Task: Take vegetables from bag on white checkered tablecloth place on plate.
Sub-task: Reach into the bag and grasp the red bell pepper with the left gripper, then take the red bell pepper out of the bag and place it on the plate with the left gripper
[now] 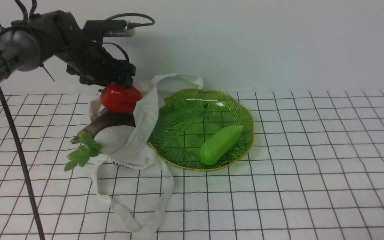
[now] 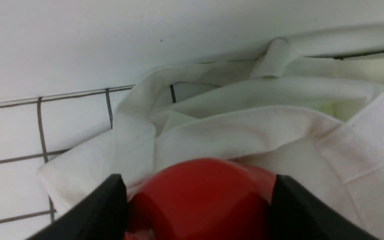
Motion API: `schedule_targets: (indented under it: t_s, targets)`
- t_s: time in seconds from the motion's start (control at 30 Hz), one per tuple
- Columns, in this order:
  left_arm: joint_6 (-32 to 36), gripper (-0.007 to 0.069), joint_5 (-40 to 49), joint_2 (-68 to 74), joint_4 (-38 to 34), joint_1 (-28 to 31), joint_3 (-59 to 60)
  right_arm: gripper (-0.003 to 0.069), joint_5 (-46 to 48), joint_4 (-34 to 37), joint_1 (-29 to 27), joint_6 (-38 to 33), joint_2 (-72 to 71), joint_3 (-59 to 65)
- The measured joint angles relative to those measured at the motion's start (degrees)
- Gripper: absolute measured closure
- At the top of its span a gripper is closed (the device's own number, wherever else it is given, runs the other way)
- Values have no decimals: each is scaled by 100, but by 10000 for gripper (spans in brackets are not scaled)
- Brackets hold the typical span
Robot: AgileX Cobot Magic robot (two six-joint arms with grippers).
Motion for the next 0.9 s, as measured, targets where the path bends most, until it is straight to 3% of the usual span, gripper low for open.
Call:
schedule_targets:
  t_s: [0.73, 0.9]
  targets:
    - [22, 143, 796, -800, 70, -5, 18, 674, 0, 0, 0, 0, 0, 0]
    - [22, 143, 951, -1176, -333, -24, 18, 674, 0, 0, 0, 0, 0, 0]
